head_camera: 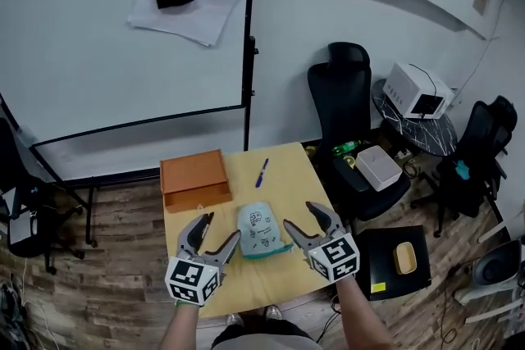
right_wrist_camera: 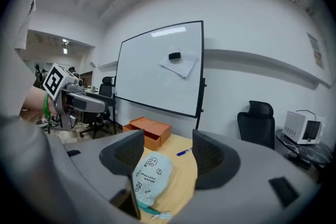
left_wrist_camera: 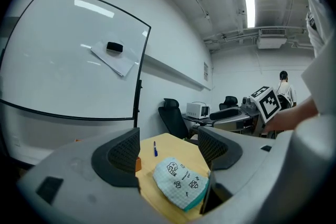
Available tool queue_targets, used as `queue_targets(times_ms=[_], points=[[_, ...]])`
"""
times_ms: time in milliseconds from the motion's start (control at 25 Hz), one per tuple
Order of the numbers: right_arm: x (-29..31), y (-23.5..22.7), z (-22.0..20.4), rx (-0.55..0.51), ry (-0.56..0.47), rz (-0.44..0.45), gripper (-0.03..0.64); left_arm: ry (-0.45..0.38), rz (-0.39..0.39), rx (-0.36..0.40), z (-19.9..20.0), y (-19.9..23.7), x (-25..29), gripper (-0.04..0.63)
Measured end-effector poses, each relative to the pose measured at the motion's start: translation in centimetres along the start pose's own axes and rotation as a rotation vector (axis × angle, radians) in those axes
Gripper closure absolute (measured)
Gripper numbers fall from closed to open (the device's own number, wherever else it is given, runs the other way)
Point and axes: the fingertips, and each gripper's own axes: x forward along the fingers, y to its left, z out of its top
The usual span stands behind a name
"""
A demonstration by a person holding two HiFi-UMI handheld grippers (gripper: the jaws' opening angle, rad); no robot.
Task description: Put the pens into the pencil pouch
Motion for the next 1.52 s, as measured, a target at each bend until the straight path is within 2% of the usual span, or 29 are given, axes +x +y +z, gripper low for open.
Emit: queue_targets(times_ms=[360, 680, 960, 1320, 1520], points=[[2.3, 0.0, -5.3, -0.043, 0.118, 0.145, 0.350, 0.061, 0.053, -0.003, -2.9, 0.1, 1.5, 0.273], [2.7, 3.4, -13.8, -0.122, 0.324, 0.382, 0.350, 0.127, 0.070, -0.042, -5.9, -0.3, 1.7, 0.273], [3.4, 4.8, -19.5, -0.227, 0.455, 0.520, 0.371, 0.178, 0.078, -0.075, -8.3, -0.8, 1.6, 0.273], [3.6, 6.1, -21.8, -0.284, 0.523, 0.589, 0.412, 0.233, 0.074, -0.108, -10.9, -2.5, 0.8, 0.273], [3.8, 6.1, -22.5, -0.345, 0.557, 0.579, 0.482, 0.238, 0.095, -0.113, -11.0, -2.0, -0.4, 0.273]])
